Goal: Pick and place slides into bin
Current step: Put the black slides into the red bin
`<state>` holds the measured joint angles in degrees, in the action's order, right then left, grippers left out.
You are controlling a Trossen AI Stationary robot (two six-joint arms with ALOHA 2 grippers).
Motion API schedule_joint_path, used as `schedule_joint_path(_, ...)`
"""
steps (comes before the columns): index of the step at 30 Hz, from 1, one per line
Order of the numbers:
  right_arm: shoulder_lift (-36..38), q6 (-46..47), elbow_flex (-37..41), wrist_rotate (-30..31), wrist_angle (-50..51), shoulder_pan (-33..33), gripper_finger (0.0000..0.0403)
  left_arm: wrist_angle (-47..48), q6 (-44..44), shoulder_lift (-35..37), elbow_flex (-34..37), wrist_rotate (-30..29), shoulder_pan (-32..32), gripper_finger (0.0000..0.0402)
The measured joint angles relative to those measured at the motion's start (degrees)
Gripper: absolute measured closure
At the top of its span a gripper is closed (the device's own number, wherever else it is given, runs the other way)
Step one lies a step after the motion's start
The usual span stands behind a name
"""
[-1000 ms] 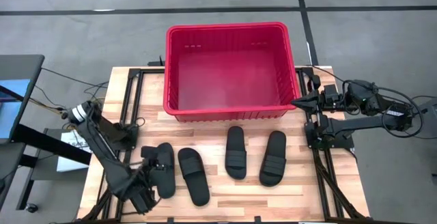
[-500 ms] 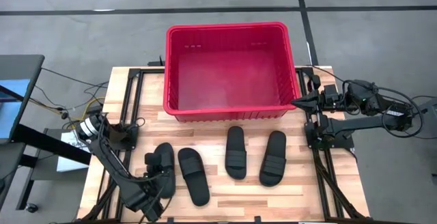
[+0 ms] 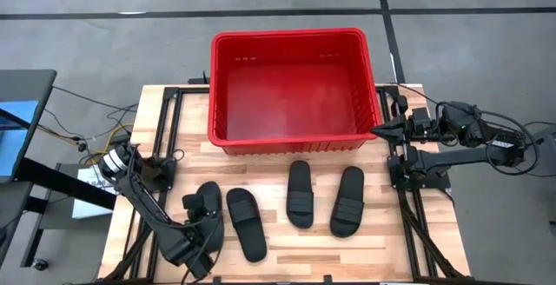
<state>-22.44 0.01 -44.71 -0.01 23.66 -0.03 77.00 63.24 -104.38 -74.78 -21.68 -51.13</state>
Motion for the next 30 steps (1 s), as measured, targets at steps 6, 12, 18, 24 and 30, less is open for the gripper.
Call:
schedule_joint_path(6,0.0,0.0,0.0,0.0,0.0,0.0,0.0403,0.3,0.5,-3.9,0.0,2.8,1.3,0.0278)
schedule_joint_path(12,0.0,0.0,0.0,0.0,0.0,0.0,0.0403,1.0,1.7,-8.2,0.0,4.1,1.4,0.0278)
schedule_joint_path(18,0.0,0.0,0.0,0.0,0.0,0.0,0.0403,5.6,5.9,-8.2,-0.9,3.2,1.4,0.0278)
schedule_joint_path(24,0.0,0.0,0.0,0.0,0.0,0.0,0.0403,6.5,6.1,-8.1,-2.0,2.2,1.4,0.0278)
schedule_joint_path(30,0.0,0.0,0.0,0.0,0.0,0.0,0.0403,6.9,6.4,-8.1,-2.0,3.3,1.4,0.0278)
